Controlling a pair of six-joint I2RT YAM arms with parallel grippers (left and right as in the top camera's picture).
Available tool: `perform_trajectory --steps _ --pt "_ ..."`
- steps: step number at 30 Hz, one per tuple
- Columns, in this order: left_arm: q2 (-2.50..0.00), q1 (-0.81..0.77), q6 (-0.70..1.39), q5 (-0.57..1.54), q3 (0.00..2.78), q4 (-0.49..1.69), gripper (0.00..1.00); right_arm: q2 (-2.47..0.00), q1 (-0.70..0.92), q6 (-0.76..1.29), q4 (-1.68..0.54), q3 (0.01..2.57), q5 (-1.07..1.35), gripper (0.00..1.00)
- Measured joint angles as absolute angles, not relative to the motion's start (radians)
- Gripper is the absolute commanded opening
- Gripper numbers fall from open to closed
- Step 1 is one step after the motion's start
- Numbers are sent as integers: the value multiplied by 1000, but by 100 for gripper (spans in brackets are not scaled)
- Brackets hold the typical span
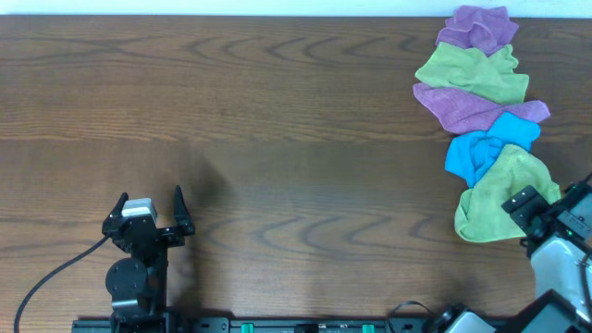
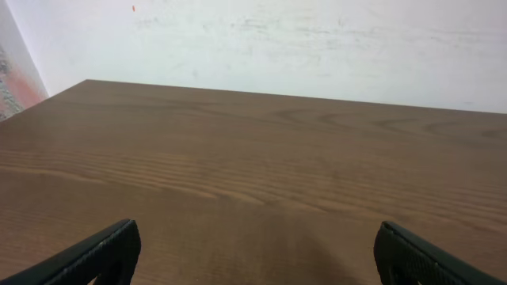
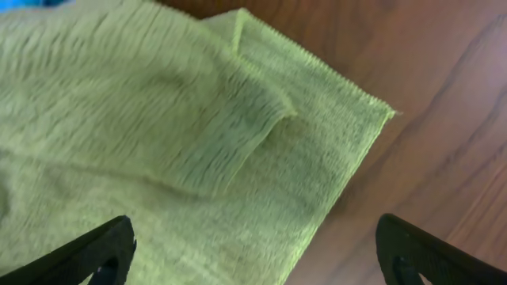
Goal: Fold the cloth
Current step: 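Move right gripper to the bottom lime green cloth and pinch its corner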
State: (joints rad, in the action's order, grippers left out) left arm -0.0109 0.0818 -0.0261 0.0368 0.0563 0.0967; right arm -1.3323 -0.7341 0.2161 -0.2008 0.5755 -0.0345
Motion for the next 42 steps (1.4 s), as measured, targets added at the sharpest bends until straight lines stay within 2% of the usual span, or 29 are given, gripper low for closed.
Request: perform_trajectory --steps 6,11,15,22,28,30,42 --pt "-11 82 -26 37 56 97 96 -1417 -762 216 -136 575 29 84" --pt "-11 82 -26 37 56 97 95 -1494 -765 212 -89 575 76 72" --pt "-11 82 -26 37 56 97 96 -1517 -765 209 -73 575 97 56" --pt "-11 82 -26 37 56 97 95 -1518 -765 207 -35 576 108 35" --pt "-11 82 -26 37 56 97 95 -1518 -765 208 17 577 110 31" --pt "-11 82 -26 37 56 97 95 -1518 -765 210 28 577 110 39" --pt "-11 82 -26 37 56 97 95 -1521 -765 208 30 577 113 43"
